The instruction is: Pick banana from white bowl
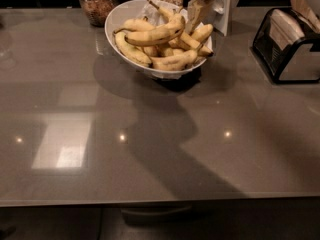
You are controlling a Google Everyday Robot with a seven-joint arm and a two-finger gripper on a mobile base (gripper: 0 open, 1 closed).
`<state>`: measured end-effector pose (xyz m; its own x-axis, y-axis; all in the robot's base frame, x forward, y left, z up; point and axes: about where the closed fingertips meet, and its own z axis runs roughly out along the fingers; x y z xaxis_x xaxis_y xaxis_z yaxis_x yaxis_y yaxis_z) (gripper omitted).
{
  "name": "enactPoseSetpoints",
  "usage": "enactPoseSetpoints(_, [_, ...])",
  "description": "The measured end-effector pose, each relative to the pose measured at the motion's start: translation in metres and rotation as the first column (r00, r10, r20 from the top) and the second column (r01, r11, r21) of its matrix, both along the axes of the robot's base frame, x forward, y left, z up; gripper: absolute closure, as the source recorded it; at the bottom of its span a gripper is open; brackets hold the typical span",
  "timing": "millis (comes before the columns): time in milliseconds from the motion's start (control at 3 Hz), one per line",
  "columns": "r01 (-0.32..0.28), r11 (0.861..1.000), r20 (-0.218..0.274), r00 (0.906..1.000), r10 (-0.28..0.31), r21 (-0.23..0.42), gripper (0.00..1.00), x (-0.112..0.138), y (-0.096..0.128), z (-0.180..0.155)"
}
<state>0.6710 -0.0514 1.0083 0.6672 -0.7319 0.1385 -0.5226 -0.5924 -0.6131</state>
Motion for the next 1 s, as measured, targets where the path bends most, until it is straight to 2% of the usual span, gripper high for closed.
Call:
enactPoseSetpoints(333, [-0.026, 0.999, -0.017, 0.9995, 0.026, -0.034, 0.4, 0.014, 0.006, -0.013])
enactPoseSetpoints(1000, [-0.06, 0.996, -0.057, 0.9968, 0.056, -0.068, 0.38, 0.03, 0.016, -0.034])
